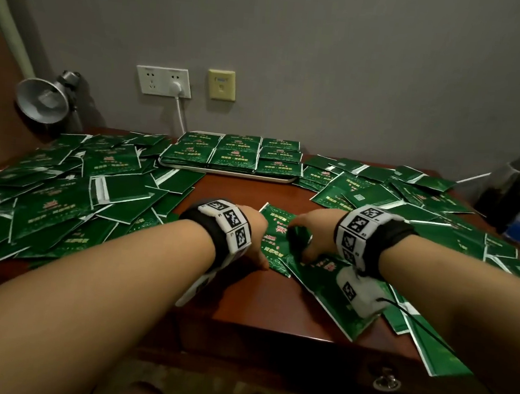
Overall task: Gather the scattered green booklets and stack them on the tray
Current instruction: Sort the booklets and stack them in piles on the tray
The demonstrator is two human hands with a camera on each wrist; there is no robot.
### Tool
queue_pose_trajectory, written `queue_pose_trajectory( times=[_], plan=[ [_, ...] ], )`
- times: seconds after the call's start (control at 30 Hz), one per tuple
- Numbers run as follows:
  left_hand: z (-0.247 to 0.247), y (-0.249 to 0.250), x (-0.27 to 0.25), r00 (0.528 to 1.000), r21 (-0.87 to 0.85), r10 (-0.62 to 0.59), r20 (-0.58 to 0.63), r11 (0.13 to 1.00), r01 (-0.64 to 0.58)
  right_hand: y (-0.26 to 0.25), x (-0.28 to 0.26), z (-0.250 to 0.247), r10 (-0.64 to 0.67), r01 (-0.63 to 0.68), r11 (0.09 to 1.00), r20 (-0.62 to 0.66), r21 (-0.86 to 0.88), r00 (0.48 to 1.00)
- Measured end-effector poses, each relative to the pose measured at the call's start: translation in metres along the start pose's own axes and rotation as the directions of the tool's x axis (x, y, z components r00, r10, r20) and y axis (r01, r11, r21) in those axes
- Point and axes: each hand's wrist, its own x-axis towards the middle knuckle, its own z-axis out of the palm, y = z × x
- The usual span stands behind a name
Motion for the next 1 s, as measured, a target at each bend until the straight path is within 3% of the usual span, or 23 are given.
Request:
queue_pose_trajectory(
  times=[0.27, 0.4, 0.5, 0.57, 0.7, 0.8, 0.87, 0.93, 1.0],
  plan=[
    [0.003, -0.003, -0.003, 0.995, 0.055, -0.100, -0.010, 0.993, 0.100, -0.009, 0.011, 0.003, 0.058, -0.060, 0.998, -0.081, -0.018, 0.995],
    [0.003, -0.002, -0.003, 0.994, 0.062, -0.111, -0.005, 0.992, 0.111, -0.016, 0.007, 0.001, 0.082, -0.083, 0.997, -0.052, -0.009, 0.995],
    [0.007, -0.001, -0.002, 0.990, 0.084, -0.139, -0.009, 0.987, 0.139, -0.016, -0.002, -0.001, 0.038, -0.039, 0.997, 0.018, 0.068, 0.999],
    [0.008, -0.001, -0.001, 0.990, 0.095, -0.137, -0.025, 0.986, 0.139, -0.018, -0.007, -0.001, 0.016, -0.018, 0.999, 0.052, 0.028, 0.998],
    [0.012, -0.008, 0.000, 0.994, 0.095, -0.107, 0.002, 0.990, 0.106, -0.025, -0.006, 0.004, 0.048, -0.049, 0.999, -0.024, -0.017, 0.999],
    [0.014, -0.019, -0.003, 0.976, 0.041, -0.215, -0.024, 0.976, 0.216, -0.019, -0.008, -0.009, 0.014, -0.014, 1.000, -0.041, 0.005, 0.999],
    [0.007, -0.026, -0.004, 0.964, -0.087, -0.256, -0.072, 0.964, 0.250, -0.011, -0.009, -0.022, -0.008, 0.010, 1.000, -0.101, 0.019, 0.995],
    [-0.002, -0.029, 0.000, 0.970, -0.217, -0.205, -0.130, 0.961, 0.173, -0.002, -0.008, -0.033, -0.004, 0.014, 0.999, -0.200, 0.050, 0.980],
    [-0.005, -0.028, 0.005, 0.988, -0.244, -0.102, -0.115, 0.967, 0.071, 0.007, -0.003, -0.042, 0.027, 0.003, 0.994, -0.286, 0.106, 0.958]
  ],
)
